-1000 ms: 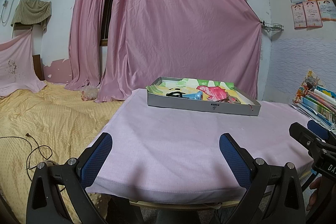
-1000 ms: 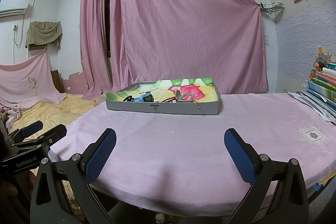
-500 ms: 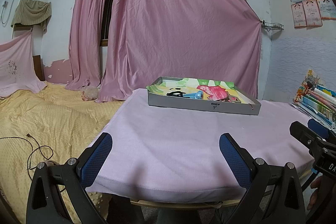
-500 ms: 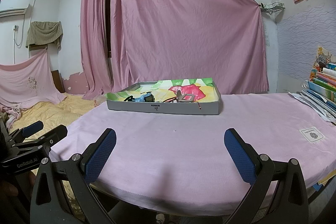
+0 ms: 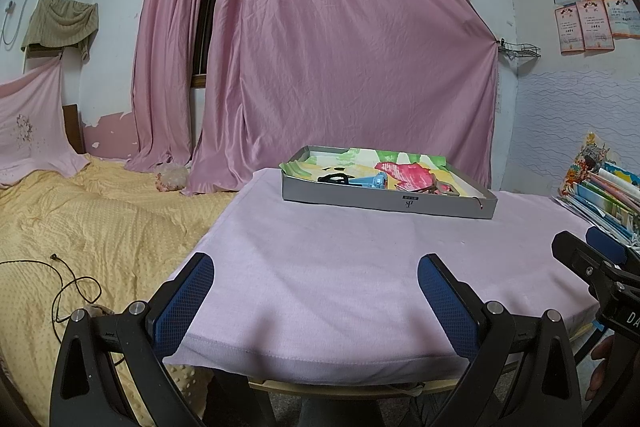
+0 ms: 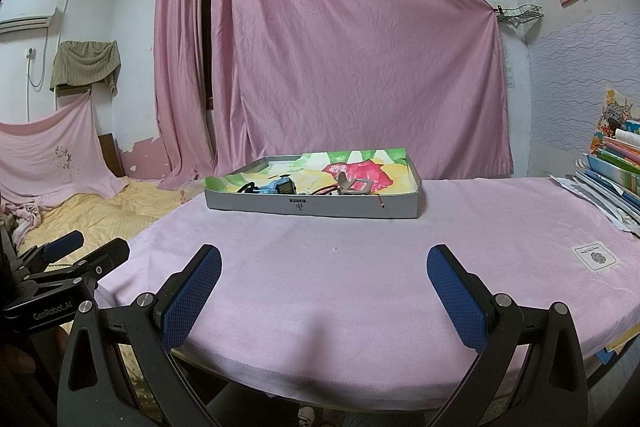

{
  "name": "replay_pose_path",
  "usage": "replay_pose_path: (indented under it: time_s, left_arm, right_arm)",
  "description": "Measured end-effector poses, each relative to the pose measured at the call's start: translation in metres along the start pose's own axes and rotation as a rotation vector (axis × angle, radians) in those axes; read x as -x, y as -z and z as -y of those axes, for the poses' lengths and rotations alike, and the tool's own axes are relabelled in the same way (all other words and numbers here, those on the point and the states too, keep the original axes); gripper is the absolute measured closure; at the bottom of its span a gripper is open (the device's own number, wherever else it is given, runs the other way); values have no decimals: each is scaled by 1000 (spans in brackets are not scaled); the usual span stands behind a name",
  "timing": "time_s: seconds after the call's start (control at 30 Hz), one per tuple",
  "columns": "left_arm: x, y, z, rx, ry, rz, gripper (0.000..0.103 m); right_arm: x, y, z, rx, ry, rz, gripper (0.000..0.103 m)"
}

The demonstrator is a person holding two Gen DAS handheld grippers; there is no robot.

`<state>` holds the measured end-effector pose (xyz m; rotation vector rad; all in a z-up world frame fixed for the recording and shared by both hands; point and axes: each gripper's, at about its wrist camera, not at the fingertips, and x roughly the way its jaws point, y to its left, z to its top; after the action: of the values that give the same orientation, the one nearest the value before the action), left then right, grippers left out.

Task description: Organize jewelry

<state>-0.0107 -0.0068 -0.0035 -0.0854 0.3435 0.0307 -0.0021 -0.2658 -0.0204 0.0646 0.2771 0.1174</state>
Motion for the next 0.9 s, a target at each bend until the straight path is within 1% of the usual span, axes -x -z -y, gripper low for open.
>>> replay_pose_path:
  time_s: [0.6,0.9]
  left_arm:
    - [1,1,-1,1,0,-2,1]
    - [3,6,-3,6,22,3,1]
  right_arm:
    - [0,0,-1,0,0,0,2]
    - [-1,1,-1,1,-1,0,2]
